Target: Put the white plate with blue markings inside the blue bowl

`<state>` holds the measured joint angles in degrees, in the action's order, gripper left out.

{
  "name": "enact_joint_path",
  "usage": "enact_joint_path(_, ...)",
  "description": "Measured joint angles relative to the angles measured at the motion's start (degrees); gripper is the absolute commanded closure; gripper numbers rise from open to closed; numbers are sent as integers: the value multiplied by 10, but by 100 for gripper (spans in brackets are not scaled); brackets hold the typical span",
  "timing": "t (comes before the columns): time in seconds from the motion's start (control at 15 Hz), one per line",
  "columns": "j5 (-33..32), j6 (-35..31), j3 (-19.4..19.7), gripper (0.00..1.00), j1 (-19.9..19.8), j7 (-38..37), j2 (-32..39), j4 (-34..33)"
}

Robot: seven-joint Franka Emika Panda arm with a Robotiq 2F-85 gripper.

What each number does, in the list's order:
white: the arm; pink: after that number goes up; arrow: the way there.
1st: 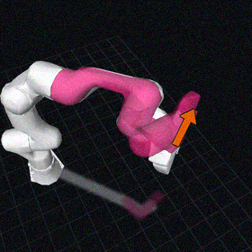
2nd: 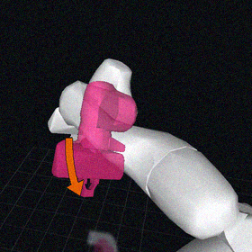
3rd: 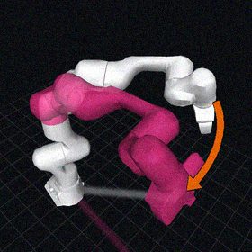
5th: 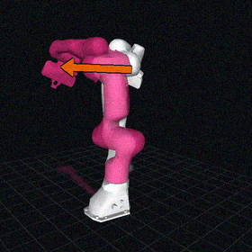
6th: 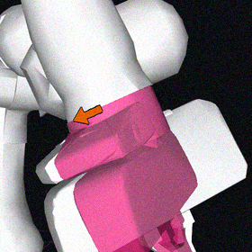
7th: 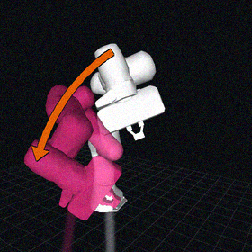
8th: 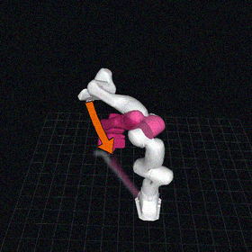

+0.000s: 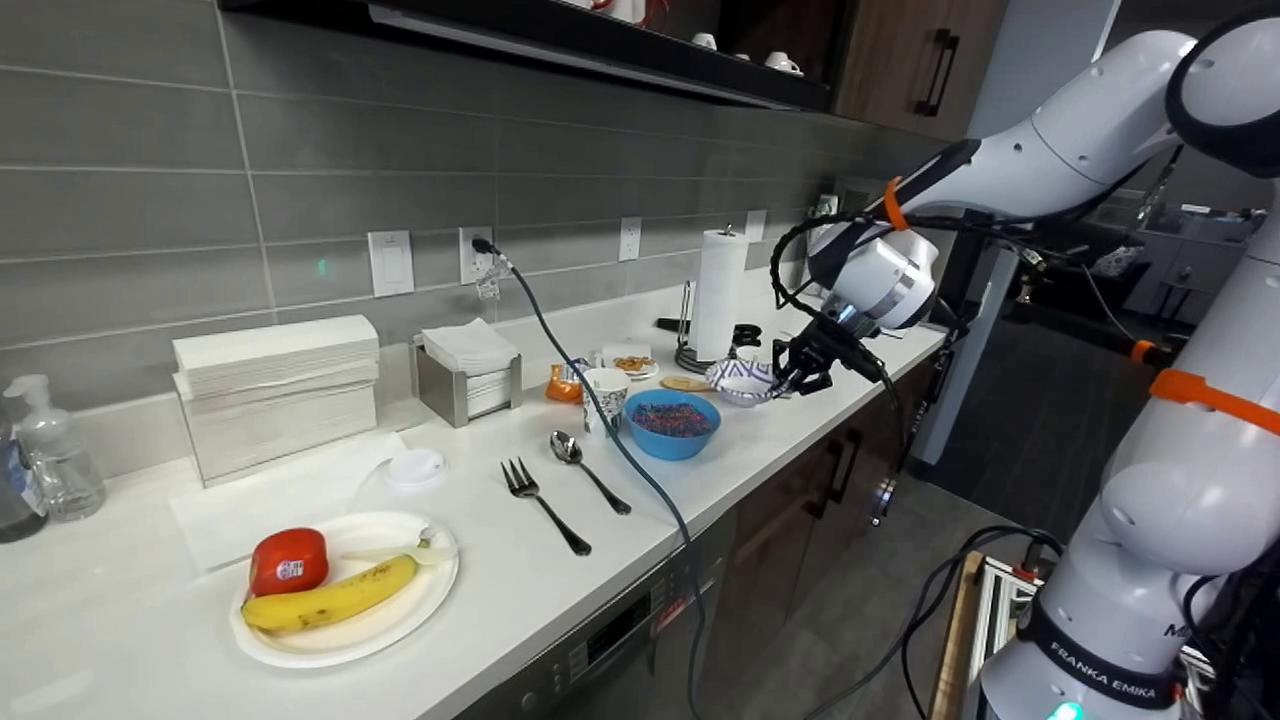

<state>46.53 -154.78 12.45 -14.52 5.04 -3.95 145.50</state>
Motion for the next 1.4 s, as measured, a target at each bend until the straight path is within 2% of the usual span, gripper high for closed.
enact_joint_path(0.4, -11, 16, -10, 99, 7, 35, -86, 2)
enact_joint_path(0.67, -16, 26, -14, 99, 48, 31, -107, -11)
enact_joint_path(1.0, 8, 26, -23, 99, 90, 7, -50, -49)
enact_joint_path(1.33, 29, 26, -24, 99, 96, -32, 27, -84)
enact_joint_path(1.4, 30, 29, -24, 94, 96, -43, 39, -87)
